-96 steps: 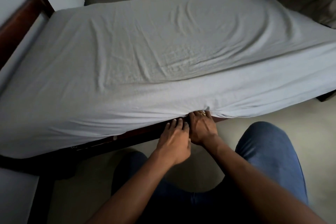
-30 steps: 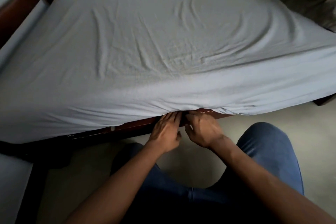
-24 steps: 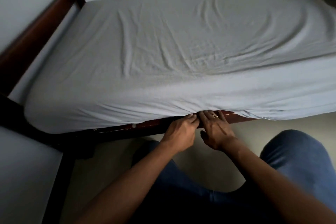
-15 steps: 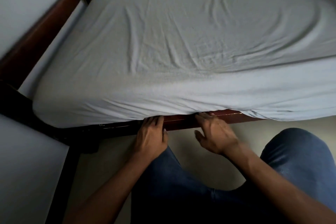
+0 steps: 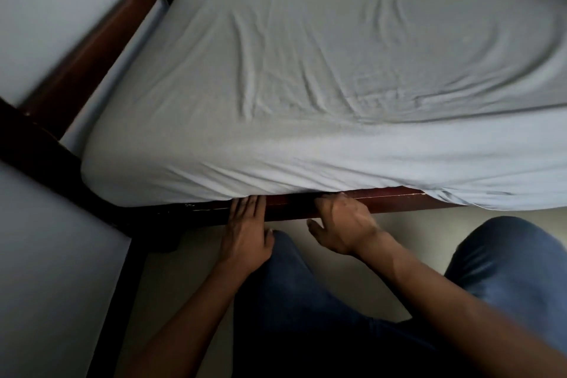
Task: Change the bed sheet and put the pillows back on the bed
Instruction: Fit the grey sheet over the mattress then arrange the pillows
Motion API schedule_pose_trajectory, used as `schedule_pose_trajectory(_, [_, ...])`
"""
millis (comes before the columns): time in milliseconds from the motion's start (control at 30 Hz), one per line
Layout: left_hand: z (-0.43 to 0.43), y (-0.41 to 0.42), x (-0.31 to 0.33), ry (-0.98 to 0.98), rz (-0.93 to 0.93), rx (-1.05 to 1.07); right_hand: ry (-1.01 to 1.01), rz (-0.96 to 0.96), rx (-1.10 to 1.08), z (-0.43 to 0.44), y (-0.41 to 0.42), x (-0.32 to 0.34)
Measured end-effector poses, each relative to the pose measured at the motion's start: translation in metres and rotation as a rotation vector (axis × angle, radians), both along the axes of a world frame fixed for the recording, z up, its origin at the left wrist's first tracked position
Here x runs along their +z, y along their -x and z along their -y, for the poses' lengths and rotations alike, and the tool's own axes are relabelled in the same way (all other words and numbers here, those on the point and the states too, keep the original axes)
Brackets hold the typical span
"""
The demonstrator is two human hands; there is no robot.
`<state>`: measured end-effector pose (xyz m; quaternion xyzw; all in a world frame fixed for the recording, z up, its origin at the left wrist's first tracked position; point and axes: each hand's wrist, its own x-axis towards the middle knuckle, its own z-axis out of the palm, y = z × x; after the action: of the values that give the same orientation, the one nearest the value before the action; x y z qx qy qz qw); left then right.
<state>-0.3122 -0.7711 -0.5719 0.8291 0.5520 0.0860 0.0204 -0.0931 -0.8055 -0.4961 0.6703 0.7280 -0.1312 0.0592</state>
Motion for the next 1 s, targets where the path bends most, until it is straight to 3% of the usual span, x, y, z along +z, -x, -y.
schedule_pose_trajectory(167, [-0.003, -0.032, 0.045, 0.032, -0.111, 0.133, -0.043, 0.065, -0.223, 0.006, -0.058, -0.007])
schedule_pose_trajectory(300, [-0.005, -0.057, 0.060, 0.112, -0.211, 0.167, -0.059, 0.134, -0.190, 0.003, -0.096, -0.024])
schedule_pose_trajectory(400, [0.006, -0.107, 0.073, 0.084, -0.287, 0.038, -0.049, 0.010, -0.176, 0.011, -0.105, -0.023])
schedule_pose_trajectory(533, [0.023, -0.186, 0.082, 0.045, -0.086, -0.308, -0.091, -0.081, -0.259, 0.033, -0.138, -0.013])
schedule_pose_trajectory(667, [0.025, -0.251, 0.079, 0.033, 0.029, -0.499, -0.027, 0.003, -0.327, 0.030, -0.197, -0.024])
schedule_pose_trajectory(767, [0.015, -0.288, 0.060, 0.084, -0.060, -0.619, -0.029, 0.031, -0.299, 0.023, -0.220, -0.037])
schedule_pose_trajectory(867, [0.004, -0.307, 0.041, 0.126, -0.217, -0.671, -0.092, -0.069, -0.286, 0.029, -0.219, -0.035])
schedule_pose_trajectory(1000, [0.008, -0.325, 0.037, 0.155, -0.394, -0.655, -0.059, -0.100, -0.324, 0.047, -0.224, -0.034])
